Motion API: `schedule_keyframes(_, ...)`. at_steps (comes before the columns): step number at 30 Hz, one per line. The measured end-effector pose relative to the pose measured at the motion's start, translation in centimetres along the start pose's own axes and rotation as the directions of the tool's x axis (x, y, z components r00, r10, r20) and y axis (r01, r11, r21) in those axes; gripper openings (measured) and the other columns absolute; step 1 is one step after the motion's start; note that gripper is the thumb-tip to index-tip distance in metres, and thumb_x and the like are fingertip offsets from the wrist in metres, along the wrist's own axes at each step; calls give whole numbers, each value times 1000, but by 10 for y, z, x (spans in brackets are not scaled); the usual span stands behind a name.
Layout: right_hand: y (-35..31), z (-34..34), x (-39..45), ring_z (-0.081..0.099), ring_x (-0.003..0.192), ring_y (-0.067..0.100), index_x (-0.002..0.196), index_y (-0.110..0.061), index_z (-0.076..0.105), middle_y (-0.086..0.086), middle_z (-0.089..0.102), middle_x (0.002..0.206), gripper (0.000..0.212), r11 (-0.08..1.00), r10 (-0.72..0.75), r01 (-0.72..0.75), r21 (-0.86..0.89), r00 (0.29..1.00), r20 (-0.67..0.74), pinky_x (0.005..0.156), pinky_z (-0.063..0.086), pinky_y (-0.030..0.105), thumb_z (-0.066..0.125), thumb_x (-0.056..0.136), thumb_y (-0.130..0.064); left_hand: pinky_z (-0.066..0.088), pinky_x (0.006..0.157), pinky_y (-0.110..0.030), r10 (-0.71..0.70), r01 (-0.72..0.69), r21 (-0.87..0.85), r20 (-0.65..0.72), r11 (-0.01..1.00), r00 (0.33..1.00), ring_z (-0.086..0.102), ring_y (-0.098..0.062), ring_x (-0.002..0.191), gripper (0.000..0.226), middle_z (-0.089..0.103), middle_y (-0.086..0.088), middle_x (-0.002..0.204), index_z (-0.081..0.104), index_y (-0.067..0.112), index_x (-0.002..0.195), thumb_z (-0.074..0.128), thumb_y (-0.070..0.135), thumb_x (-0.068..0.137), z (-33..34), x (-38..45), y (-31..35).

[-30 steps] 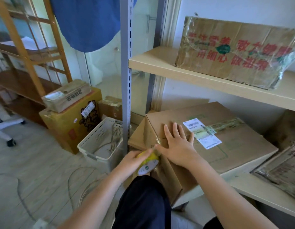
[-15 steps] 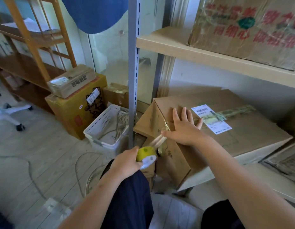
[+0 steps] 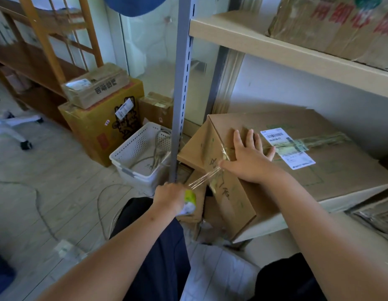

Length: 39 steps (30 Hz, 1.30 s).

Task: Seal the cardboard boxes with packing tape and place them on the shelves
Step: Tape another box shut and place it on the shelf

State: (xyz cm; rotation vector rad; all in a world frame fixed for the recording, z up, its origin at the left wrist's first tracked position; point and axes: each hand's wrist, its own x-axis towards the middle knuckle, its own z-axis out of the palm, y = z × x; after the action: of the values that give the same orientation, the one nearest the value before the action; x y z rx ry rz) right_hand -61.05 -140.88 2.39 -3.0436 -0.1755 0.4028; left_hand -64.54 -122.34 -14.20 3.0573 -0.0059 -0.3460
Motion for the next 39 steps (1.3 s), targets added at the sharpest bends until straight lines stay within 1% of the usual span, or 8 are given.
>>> schedule_keyframes(10,-1,7,5,-19,150,27,156,-26,-16,10,-24,162,97,1000,0,0,2,998,-59,114,-7,68,46,90,-61,46,84,-37,-118,119,-192,17,974,993,55,-32,116,34,64,-11,117,48,10,120,62,15,90,15,23,64)
schedule_keyframes(14,-1,11,5,-18,150,27,156,-25,-14,11,-22,163,100,1000,-2,2,1,995,-100,114,-7,68,48,88,-64,50,84,-38,-66,39,-440,-46,897,997,65,-32,100,20,68,-9,105,50,15,112,48,20,93,20,25,86)
schedule_keyframes(18,0,13,6,-18,150,29,156,-24,-13,12,-21,163,105,1000,-9,9,-2,992,-123,113,-9,68,50,86,-69,48,88,-34,30,-30,-560,-9,828,999,62,-27,111,31,65,-5,119,53,19,127,45,29,99,16,30,90)
schedule_keyframes(28,2,-58,-22,-11,152,26,158,-31,-5,1,-12,165,91,976,-50,53,211,999,-19,117,0,65,55,92,-50,53,82,-34,18,-111,-791,-126,601,992,64,-13,92,14,70,3,93,63,21,92,48,20,91,-26,-3,71)
schedule_keyframes(31,3,-91,-42,0,153,20,158,-35,4,-3,-3,166,90,931,-117,123,343,992,-39,122,12,47,59,89,-51,46,68,-27,-10,-155,-754,-210,638,978,62,-15,83,20,64,5,80,55,26,80,51,10,90,-57,-32,57)
schedule_keyframes(34,2,-118,-67,34,144,18,153,-46,20,-6,28,161,91,824,-171,162,544,985,-34,115,34,39,67,76,-58,48,66,-30,-78,-181,-715,-313,676,946,61,-17,80,14,66,-1,83,60,15,87,54,2,84,-96,-67,38)
schedule_keyframes(37,5,-142,-87,66,105,5,131,-46,56,-15,67,121,40,679,-217,220,701,972,-95,92,52,23,59,94,-30,53,73,-42,-91,-206,-651,-392,731,915,64,-21,81,14,69,-4,83,64,12,87,57,3,79,-131,-99,25)
schedule_keyframes(39,8,-151,-101,68,85,-4,118,-44,63,-19,71,106,35,621,-265,286,730,953,-148,73,53,14,52,98,-17,54,70,-42,-102,-188,-643,-387,743,917,64,-20,77,14,69,-1,79,64,13,83,58,2,77,-148,-121,25)
